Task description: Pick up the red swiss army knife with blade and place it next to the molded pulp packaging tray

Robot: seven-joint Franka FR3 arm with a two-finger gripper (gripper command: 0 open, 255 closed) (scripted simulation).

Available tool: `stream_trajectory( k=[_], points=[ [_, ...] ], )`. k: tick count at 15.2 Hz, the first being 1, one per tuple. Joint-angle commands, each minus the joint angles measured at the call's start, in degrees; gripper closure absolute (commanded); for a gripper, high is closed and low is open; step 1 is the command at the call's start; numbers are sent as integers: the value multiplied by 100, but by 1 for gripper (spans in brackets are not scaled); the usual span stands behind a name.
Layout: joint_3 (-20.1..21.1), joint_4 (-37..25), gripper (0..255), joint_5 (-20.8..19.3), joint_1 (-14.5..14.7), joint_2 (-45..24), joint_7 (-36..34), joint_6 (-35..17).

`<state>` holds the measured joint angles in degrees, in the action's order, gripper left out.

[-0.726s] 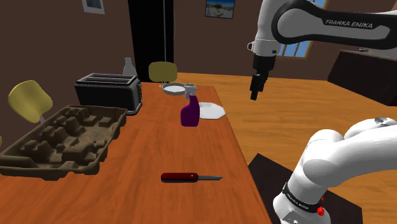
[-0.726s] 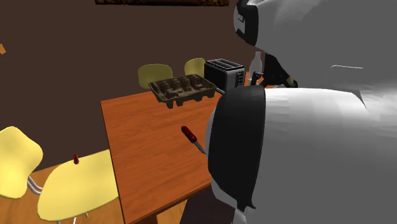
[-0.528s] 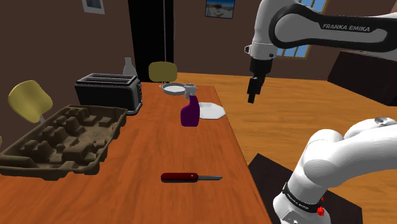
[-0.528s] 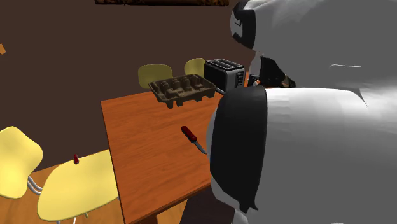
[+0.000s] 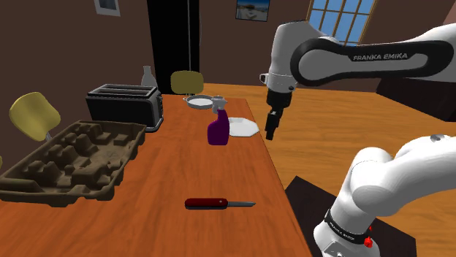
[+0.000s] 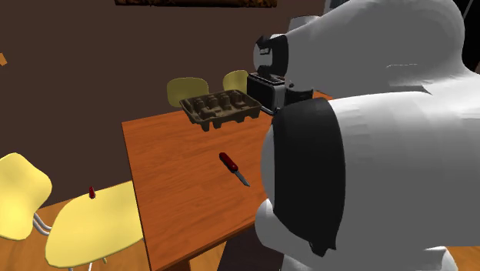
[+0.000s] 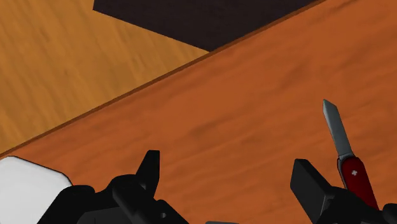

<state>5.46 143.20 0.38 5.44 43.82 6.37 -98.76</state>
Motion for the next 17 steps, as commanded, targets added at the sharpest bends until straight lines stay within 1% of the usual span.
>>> stream_trajectory(
  k=[1, 9, 13, 17],
  points=[
    [146, 103, 0, 127, 139, -169, -41, -313],
    [761, 465, 0, 566, 673, -985, -187, -1639],
    [1091, 506, 0, 717, 906, -1536, -268, -2314],
    [1433, 452, 0, 783, 1098, -2165, -376, -2977]
  ],
)
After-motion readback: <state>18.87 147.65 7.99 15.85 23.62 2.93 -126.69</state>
